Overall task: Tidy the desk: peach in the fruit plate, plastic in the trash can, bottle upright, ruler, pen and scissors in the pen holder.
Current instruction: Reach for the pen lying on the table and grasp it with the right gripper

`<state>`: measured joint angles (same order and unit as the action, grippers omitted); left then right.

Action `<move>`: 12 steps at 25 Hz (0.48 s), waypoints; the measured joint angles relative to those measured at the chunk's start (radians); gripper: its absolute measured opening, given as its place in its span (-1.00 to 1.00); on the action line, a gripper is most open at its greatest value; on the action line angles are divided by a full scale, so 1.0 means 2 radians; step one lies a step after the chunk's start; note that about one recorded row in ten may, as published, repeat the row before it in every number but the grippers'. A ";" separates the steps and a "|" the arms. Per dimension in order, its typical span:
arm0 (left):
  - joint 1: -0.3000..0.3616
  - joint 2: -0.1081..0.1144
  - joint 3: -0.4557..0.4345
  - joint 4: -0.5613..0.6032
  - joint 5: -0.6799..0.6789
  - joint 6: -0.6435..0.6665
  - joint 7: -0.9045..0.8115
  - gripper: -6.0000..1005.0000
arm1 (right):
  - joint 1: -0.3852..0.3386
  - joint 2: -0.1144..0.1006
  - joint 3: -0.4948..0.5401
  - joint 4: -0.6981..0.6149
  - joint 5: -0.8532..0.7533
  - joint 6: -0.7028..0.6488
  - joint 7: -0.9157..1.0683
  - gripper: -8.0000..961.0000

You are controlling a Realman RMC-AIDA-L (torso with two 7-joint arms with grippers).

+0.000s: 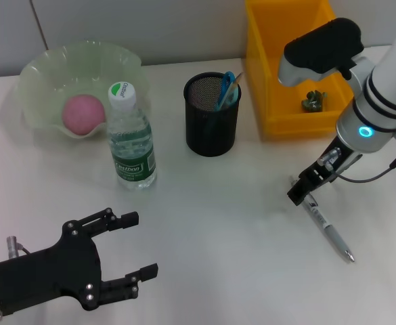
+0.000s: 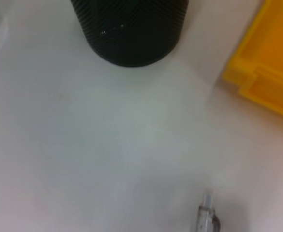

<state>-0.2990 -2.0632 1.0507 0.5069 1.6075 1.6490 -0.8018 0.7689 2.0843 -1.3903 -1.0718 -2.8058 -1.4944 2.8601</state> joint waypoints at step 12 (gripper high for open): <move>0.001 -0.001 0.000 0.000 0.000 0.000 0.001 0.59 | 0.006 0.000 0.000 0.016 0.002 0.013 0.003 0.58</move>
<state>-0.2961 -2.0648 1.0508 0.5062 1.6075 1.6491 -0.8003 0.7805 2.0847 -1.3902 -1.0403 -2.8014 -1.4688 2.8669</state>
